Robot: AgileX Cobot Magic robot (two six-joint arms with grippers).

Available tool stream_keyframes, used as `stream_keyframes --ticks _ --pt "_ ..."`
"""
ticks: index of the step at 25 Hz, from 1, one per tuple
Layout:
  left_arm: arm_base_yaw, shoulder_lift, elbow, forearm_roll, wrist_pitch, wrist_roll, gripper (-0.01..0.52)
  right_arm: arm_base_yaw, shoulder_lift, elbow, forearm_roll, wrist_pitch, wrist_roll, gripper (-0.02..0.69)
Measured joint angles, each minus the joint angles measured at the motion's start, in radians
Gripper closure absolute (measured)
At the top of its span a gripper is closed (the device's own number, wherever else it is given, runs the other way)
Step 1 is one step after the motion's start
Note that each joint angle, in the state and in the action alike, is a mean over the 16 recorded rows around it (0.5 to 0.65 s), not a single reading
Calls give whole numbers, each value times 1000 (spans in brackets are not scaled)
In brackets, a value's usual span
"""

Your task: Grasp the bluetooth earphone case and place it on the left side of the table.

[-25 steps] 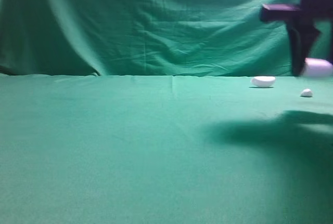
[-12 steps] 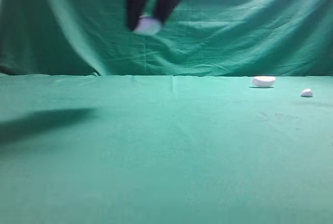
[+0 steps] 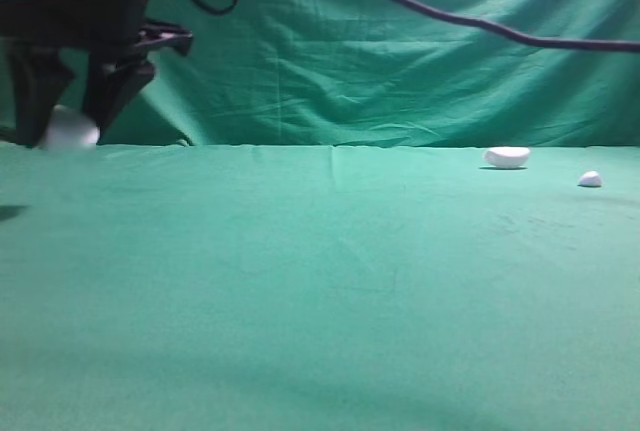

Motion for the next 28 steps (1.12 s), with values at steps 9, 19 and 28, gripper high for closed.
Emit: stream_keyframes --ticks 9,19,28 --pt "0 0 0 0 0 0 514 3 20 -1 24 3 6 225" --pt "0 0 0 0 0 0 514 2 -97 -35 -40 202 139 302" --pt "0 0 0 0 0 0 514 -32 -309 -68 -129 418 295 592"
